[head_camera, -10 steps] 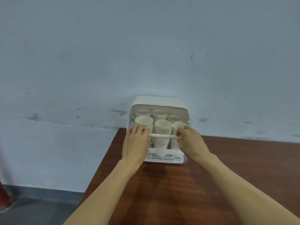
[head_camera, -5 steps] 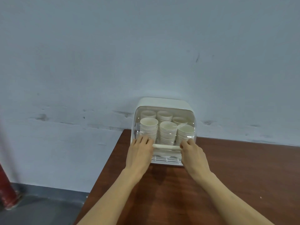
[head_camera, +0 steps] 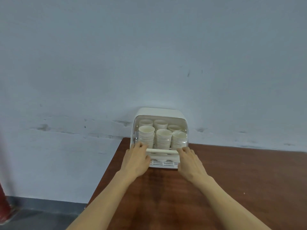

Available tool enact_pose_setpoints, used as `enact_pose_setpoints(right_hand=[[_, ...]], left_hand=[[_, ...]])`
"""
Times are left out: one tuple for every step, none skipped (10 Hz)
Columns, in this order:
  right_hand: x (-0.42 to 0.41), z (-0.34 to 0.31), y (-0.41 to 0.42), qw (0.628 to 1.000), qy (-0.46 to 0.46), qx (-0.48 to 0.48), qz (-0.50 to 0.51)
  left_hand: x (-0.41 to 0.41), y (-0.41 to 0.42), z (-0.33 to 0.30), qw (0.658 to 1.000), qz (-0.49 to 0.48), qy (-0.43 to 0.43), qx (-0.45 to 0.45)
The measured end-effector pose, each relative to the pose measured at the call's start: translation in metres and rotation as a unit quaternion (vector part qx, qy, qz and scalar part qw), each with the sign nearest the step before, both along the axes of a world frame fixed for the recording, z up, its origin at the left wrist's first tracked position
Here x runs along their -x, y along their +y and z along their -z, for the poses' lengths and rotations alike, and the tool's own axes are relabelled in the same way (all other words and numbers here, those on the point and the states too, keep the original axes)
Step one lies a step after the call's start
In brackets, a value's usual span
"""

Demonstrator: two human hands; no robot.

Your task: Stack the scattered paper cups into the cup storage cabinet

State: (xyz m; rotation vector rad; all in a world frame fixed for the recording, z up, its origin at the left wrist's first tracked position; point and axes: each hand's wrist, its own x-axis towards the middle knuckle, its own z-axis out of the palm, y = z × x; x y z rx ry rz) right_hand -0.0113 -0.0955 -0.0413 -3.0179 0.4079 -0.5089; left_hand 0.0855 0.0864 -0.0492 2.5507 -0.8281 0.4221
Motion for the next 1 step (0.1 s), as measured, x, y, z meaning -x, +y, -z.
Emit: enact_pose_setpoints(right_hand=[[0.0192,-0.0169,0.0038,1.0,-0.024,0.013,-0.002]], left_hand=[[0.0147,0.0149,-0.0181,0.999,-0.007,-0.006,0.033]])
